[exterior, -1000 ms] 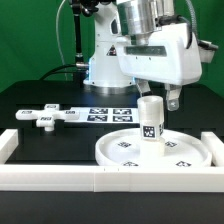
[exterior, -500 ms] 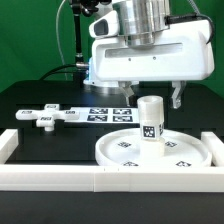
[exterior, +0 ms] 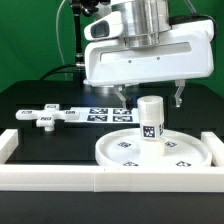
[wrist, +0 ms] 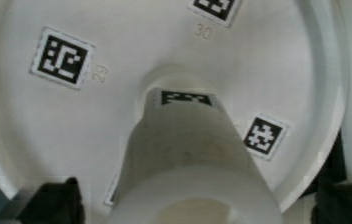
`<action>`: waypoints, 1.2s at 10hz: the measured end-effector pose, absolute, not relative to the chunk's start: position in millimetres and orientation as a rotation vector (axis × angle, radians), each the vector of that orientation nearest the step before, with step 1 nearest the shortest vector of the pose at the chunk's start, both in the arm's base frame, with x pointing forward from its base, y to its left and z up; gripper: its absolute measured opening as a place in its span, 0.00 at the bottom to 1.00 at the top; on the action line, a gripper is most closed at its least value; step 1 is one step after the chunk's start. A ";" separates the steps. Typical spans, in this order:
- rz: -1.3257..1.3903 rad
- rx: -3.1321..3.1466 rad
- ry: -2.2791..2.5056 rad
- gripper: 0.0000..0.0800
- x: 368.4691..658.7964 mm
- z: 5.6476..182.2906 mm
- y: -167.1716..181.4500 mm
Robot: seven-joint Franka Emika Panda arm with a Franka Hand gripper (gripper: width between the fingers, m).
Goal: Assemble round table
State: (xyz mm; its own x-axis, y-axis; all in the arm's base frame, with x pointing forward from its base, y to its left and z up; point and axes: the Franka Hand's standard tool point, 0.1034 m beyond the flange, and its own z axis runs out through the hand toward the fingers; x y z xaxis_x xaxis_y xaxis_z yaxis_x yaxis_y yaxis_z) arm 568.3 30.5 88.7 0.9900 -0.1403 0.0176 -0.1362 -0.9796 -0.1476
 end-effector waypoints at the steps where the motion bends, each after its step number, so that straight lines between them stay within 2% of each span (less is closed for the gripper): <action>1: -0.050 -3.002 0.047 0.81 568.3 87.4 30.3; 3: -0.078 -3.020 -0.294 0.81 572.2 86.6 33.4; 8: -0.090 -2.962 -0.714 0.81 568.6 80.4 34.4; 12: -0.062 -2.806 -1.263 0.81 566.2 79.4 39.0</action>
Offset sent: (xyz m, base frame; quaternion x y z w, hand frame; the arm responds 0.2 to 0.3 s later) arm 0.0000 0.0000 0.0000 0.0000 0.0000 -0.1938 0.9810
